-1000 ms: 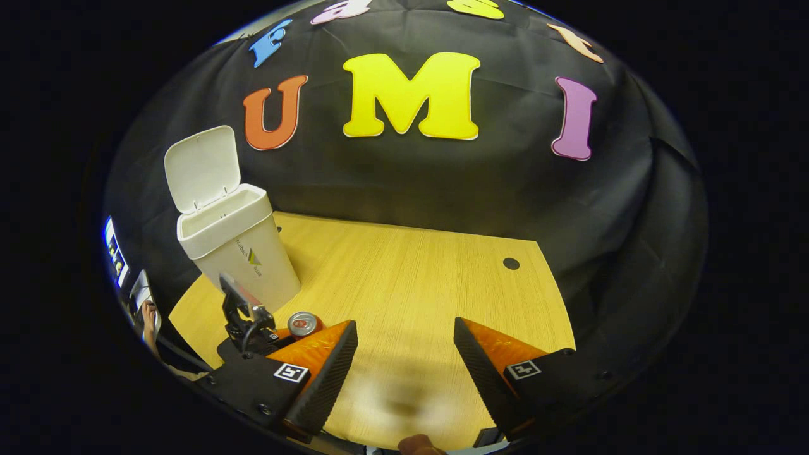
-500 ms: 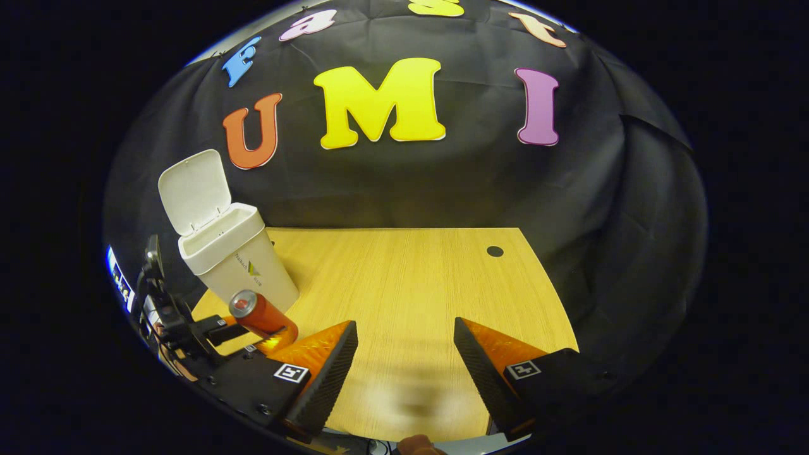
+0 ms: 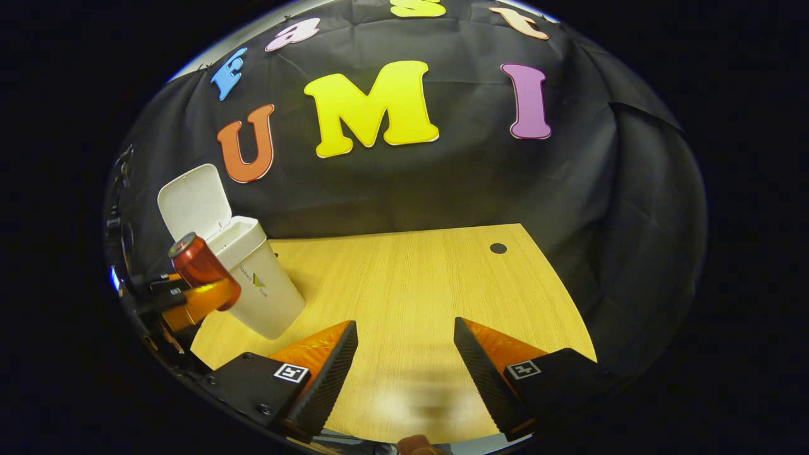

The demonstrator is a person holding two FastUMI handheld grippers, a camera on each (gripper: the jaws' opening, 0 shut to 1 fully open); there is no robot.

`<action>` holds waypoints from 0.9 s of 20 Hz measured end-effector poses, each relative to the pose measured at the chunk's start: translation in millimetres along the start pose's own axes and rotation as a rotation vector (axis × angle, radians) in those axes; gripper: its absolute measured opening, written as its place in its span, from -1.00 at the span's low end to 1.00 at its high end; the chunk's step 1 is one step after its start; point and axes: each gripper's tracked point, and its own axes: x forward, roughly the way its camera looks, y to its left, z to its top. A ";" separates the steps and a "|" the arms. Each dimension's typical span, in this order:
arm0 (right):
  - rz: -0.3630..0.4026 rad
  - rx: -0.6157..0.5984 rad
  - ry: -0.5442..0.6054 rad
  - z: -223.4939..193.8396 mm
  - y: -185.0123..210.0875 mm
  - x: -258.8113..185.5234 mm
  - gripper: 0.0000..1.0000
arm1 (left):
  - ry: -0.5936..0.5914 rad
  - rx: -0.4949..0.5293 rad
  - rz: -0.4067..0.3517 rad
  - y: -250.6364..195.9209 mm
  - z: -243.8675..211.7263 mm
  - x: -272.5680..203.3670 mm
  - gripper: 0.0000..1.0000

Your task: Press the lid of the desktop garbage bin to open it, pick up the crumpled paper on the desktop and throw it into the bin, then pick up the pop can on the desktop and drop it into the bin, and finally close the garbage bin lid.

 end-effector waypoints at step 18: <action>-0.017 -0.071 -0.010 31.8 29.4 16.4 0.94 | 0.040 -0.136 0.337 184.7 46.4 59.8 0.71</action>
